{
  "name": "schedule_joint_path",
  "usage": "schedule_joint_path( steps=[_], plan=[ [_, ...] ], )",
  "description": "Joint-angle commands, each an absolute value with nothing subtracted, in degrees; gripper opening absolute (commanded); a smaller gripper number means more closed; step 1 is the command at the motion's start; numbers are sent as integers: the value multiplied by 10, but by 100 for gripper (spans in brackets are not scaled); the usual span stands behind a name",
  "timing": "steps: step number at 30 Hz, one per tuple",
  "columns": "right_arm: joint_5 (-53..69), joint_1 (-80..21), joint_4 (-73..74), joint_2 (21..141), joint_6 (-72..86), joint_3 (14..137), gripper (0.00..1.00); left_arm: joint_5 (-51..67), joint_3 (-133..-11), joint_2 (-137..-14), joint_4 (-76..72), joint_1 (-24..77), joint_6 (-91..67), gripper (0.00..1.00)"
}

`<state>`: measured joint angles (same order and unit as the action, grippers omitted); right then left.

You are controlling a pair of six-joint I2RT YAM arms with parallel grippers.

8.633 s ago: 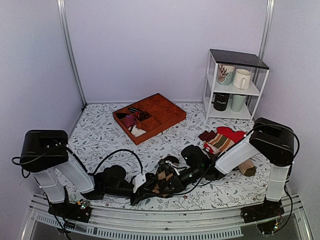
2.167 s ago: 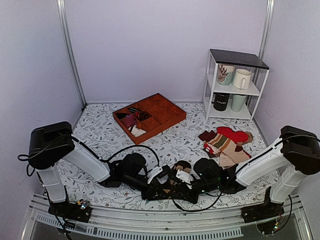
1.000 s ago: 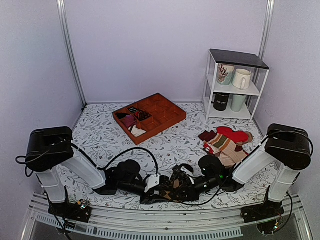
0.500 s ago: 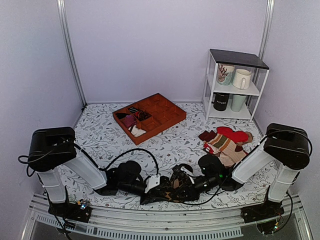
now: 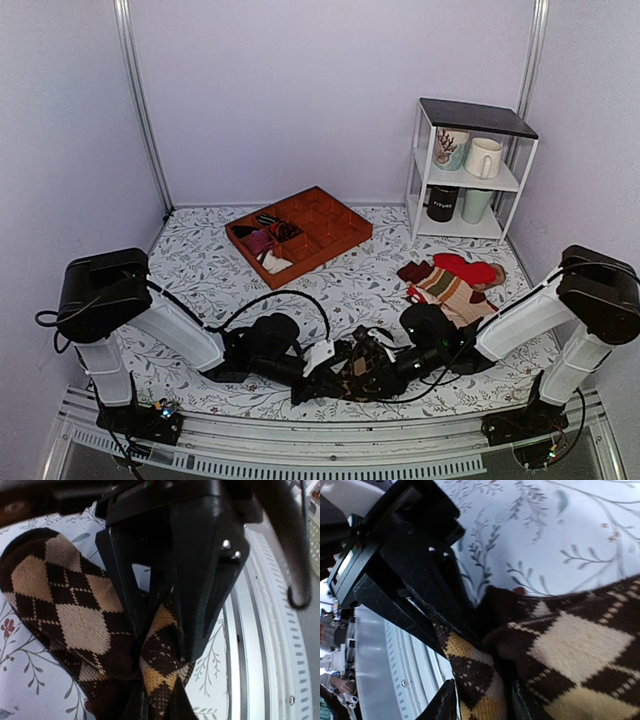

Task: Roll the socks
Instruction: Roll a pair of socks at the center of the board.

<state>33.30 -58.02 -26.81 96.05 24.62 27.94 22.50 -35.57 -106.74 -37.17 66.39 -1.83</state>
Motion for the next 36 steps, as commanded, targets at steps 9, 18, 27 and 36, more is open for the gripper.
schedule_joint_path(
  steps=[9, 18, 27, 36],
  plan=[
    [155, -522, 20, 826, 199, 345, 47, 177, -345, -1097, -173, 658, -112, 0],
    [145, -525, 20, 946, 187, 386, 38, 167, -348, -1090, -180, 658, -103, 0],
    [163, -535, -4, 1057, 175, 477, 37, 70, -324, -1006, -117, 680, -109, 0],
    [209, -535, -3, 1132, 154, 561, 37, -59, -300, -877, -63, 712, -119, 0]
  ],
)
